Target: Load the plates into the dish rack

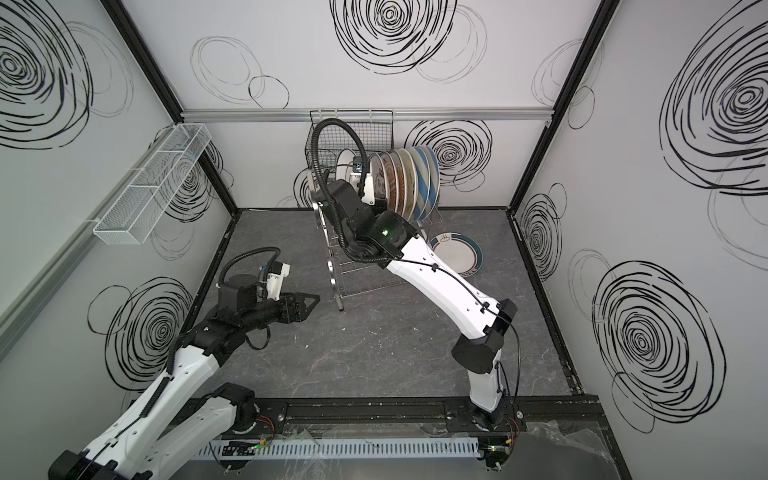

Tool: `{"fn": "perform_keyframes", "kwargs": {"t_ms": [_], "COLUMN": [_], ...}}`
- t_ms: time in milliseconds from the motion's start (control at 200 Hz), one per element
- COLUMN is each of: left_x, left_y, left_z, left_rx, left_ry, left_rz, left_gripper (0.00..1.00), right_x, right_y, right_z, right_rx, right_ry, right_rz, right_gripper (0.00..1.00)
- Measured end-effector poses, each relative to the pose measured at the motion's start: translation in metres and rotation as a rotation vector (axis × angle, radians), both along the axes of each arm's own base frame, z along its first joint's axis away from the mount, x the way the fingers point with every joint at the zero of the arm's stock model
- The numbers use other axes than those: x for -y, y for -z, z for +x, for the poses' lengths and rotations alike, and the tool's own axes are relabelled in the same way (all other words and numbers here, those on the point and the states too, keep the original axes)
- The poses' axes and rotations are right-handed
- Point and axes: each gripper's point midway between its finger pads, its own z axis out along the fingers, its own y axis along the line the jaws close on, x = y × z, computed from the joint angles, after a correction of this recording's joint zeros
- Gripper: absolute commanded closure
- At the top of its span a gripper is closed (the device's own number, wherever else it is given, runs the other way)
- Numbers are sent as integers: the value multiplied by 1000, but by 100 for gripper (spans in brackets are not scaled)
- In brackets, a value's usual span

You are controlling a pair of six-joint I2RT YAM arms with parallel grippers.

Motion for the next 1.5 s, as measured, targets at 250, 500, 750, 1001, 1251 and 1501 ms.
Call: {"fn": "perform_keyframes", "kwargs": {"t_ms": [250,500,750,1001,1251,1501], "left_x": [0,0,0,0,0,0], "left_y": [0,0,2,3,4,4], "left_z": [0,0,0,0,1,1], "left_rx": [0,-1,-6,-10,-14,-14], "left_ry": [0,0,0,0,0,0], "left_rz": [0,0,1,3,3,4], "left_gripper": [4,4,4,4,4,4], "right_x": [13,21,20,18,20,18], "right_y": [-20,-25,-19,-1,3,11], "right_z": [-9,-10,-6,3,9,13], "right_rx": [56,75,78,48,40,33], "right_ry": [69,109,124,119,127,128], "right_rz": [-63,-129,-147,-178,-176,-168], "right_gripper": [100,100,100,100,100,100]}}
